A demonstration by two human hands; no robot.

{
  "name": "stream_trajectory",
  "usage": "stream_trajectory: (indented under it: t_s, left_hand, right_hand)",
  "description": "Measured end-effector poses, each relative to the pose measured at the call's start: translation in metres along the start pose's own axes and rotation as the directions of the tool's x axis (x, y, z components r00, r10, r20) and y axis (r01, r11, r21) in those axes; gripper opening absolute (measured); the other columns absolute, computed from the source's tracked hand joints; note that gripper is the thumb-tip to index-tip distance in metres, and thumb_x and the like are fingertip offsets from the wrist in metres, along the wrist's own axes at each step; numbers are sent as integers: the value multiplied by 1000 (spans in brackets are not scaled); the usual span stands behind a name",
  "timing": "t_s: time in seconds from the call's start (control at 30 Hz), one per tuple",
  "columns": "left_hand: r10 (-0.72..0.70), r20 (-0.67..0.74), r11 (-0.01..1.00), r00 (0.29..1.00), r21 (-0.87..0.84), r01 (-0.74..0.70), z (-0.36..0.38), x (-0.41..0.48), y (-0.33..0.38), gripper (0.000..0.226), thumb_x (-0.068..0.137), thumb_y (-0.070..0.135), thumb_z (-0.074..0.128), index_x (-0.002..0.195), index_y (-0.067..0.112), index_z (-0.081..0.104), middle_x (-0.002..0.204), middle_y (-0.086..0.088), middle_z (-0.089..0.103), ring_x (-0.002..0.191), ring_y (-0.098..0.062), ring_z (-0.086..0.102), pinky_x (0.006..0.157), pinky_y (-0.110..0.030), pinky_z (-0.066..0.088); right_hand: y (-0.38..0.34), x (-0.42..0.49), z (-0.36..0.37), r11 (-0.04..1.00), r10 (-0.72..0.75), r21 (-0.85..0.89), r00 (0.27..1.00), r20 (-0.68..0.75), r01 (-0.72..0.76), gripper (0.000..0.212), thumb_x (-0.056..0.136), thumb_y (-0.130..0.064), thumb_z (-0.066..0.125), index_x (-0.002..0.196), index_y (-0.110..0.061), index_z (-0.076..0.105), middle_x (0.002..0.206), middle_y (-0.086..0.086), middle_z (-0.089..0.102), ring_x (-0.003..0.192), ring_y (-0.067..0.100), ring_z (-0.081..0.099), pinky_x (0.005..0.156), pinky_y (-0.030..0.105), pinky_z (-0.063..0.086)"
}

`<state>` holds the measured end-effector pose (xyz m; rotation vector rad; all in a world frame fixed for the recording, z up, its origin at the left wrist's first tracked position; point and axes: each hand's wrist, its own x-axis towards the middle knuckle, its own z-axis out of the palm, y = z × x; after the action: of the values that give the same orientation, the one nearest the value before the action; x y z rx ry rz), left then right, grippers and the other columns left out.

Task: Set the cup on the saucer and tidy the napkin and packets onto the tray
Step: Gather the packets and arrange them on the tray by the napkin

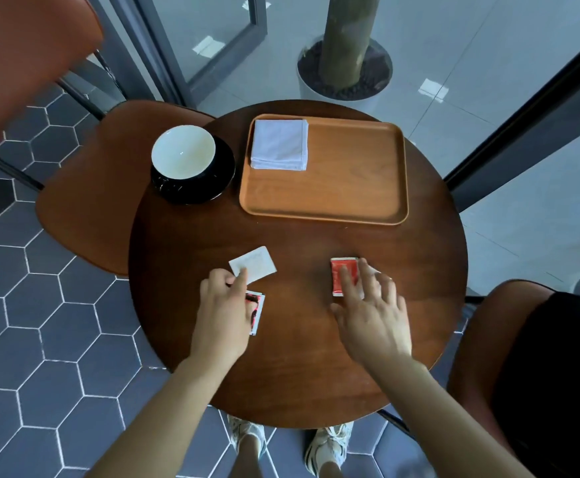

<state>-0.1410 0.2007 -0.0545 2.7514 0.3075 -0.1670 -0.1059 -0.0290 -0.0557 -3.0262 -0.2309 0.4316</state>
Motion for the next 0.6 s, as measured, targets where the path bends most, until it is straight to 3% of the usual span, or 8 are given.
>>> stream_trajectory:
  t_s: [0.2,0.3,0.47,0.6]
  left_hand:
    - [13,4,999,1000,-34,-13,8,8,40,52,89,21,70,136,12,52,111,-9,48,103,-25,49,86,-36,49]
    - [8,14,989,1000,-145,-6,6,9,47,47,90,24,70,133,14,54,111,-7,49,100,-23,57,81,-34,53]
    - [-106,-8,964,994,-247,101,1,6,23,48,88,28,72,133,17,57,111,-1,52,80,-13,63,68,-24,53]
    - [29,59,979,998,-205,-17,5,-2,25,44,87,30,73,128,19,60,108,1,54,81,-14,63,67,-24,53]
  right_hand:
    - [-29,1,2,991,-118,55,993,-21,119,65,92,-39,56,150,-21,34,160,8,30,137,34,35,97,46,43]
    - [-30,-2,-1,969,-197,136,978,-74,206,61,92,-31,59,148,-21,39,159,1,36,138,28,39,98,43,43]
    - [-6,-10,-1,962,-58,255,984,-166,100,54,90,-20,66,141,-10,53,151,5,48,135,31,45,104,47,46]
    - [-10,-17,2,969,-132,192,984,-123,154,47,91,-24,65,137,-16,58,149,0,51,137,30,44,101,48,46]
